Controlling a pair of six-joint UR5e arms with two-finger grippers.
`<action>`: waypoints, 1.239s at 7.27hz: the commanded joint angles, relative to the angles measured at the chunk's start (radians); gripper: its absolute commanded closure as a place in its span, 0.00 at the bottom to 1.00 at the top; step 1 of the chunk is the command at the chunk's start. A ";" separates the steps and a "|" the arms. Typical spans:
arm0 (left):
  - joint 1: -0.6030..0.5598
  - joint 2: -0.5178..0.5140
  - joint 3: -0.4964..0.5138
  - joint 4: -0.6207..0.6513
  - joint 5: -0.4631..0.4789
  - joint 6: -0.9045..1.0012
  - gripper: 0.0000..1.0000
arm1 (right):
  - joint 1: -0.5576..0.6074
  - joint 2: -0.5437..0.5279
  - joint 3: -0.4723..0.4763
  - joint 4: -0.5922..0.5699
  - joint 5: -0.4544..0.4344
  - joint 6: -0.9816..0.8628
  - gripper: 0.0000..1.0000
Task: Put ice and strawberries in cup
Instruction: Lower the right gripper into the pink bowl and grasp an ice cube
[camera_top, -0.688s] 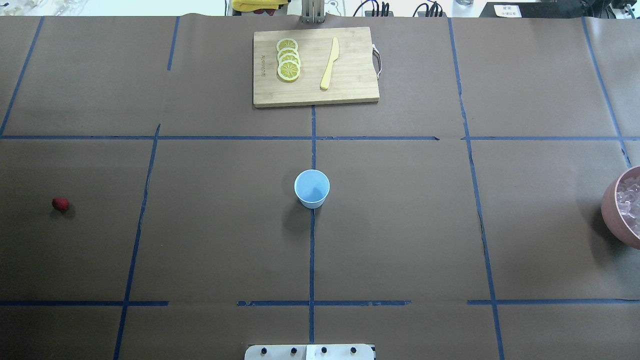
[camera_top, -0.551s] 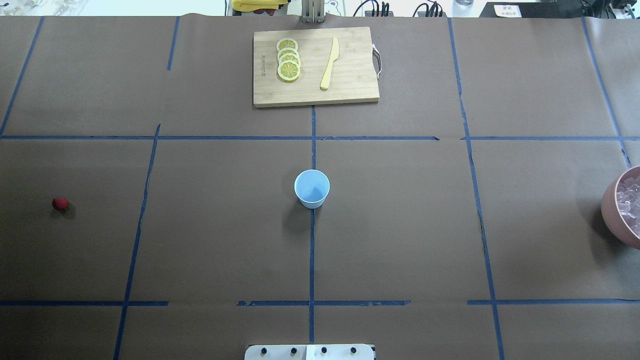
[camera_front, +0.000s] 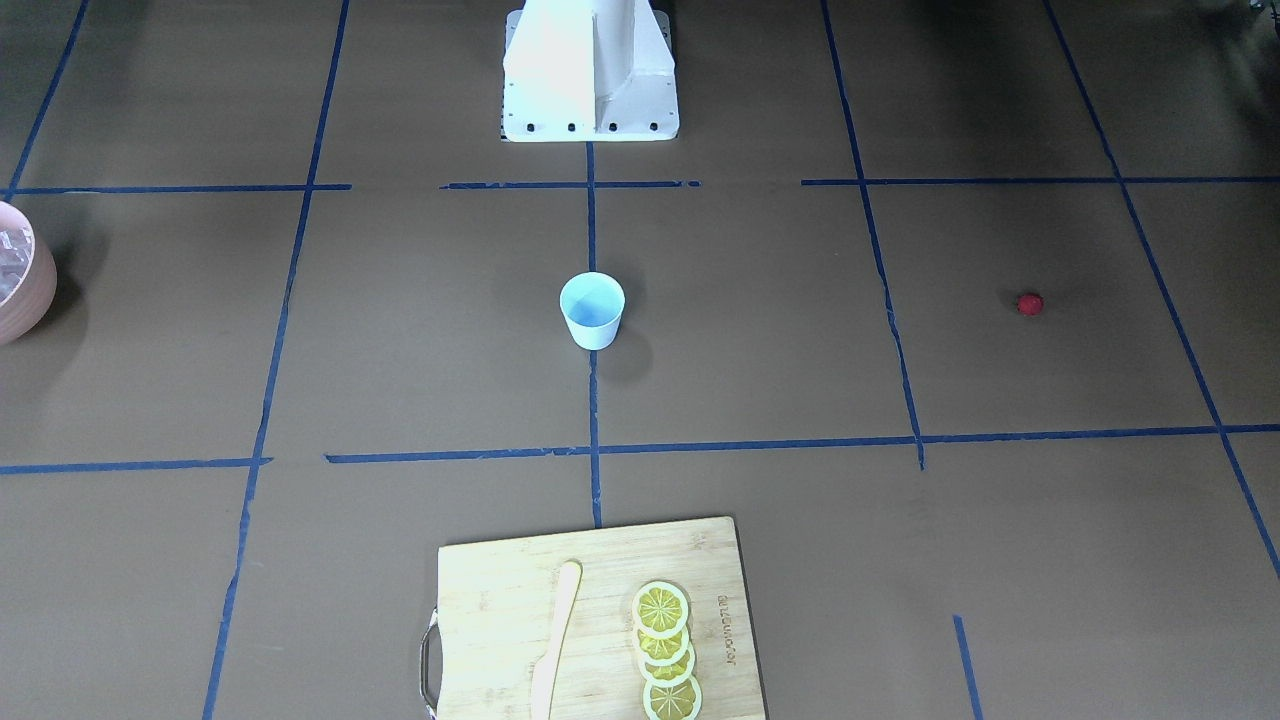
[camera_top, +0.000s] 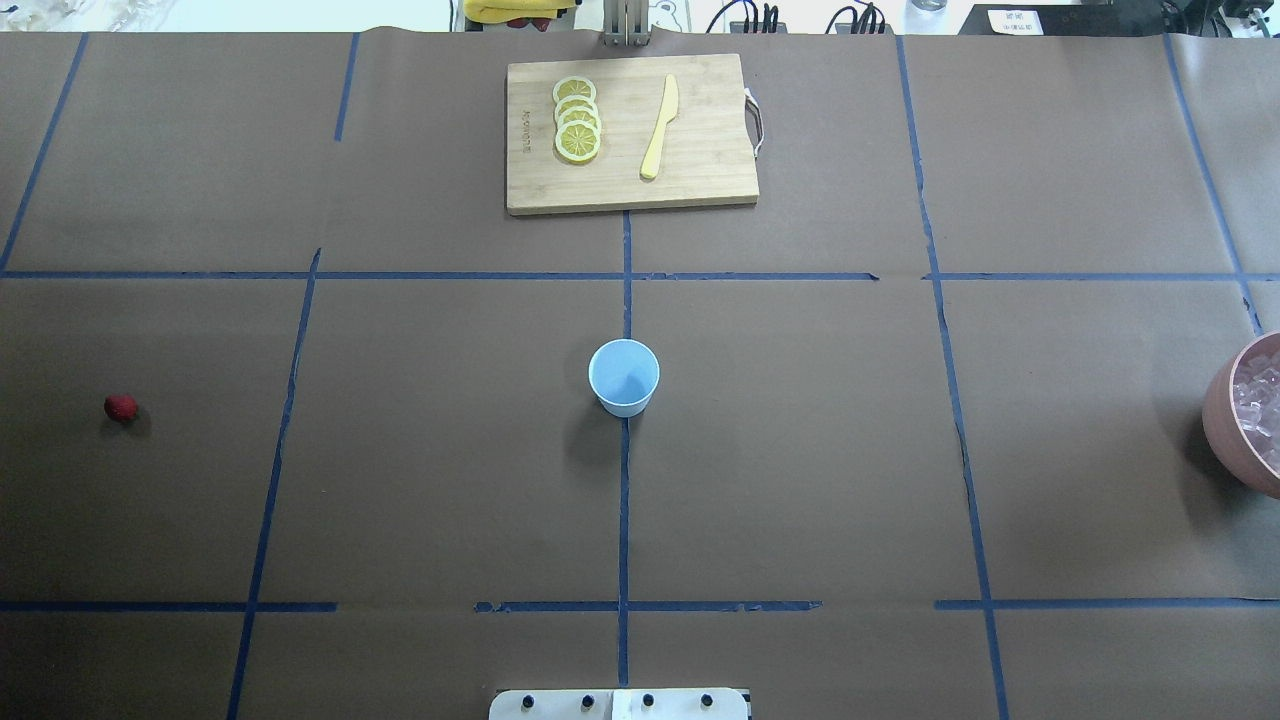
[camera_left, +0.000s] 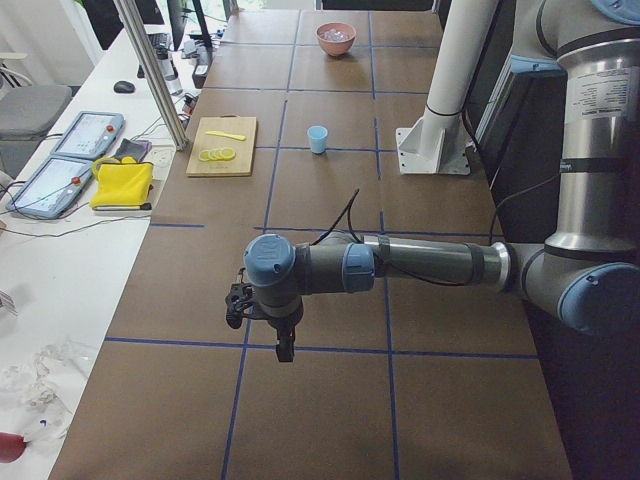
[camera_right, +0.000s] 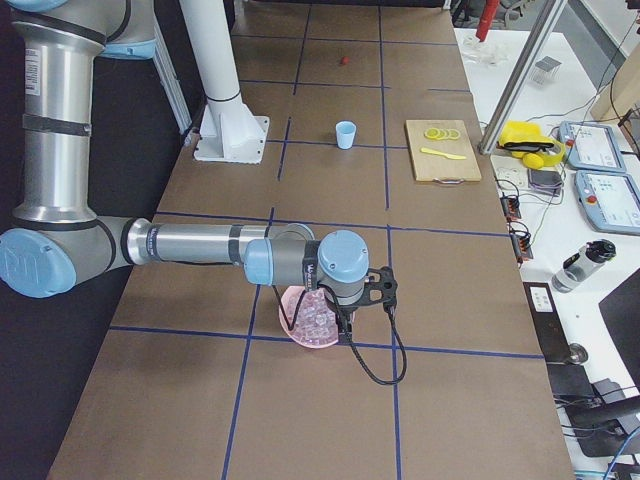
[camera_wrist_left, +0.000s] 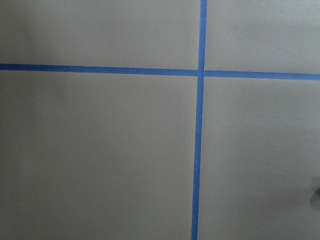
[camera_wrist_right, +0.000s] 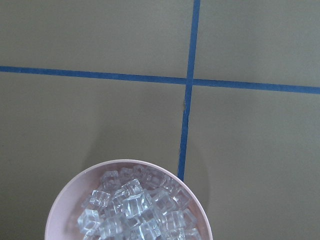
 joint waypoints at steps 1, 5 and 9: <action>0.000 -0.001 -0.001 0.000 -0.001 0.000 0.00 | 0.000 0.028 0.006 0.000 0.003 0.012 0.00; -0.001 0.007 -0.019 -0.002 -0.008 0.000 0.00 | -0.009 0.076 0.033 0.023 0.046 0.014 0.00; -0.001 0.005 -0.019 -0.002 -0.009 0.000 0.00 | -0.182 0.049 0.076 0.118 -0.150 -0.003 0.02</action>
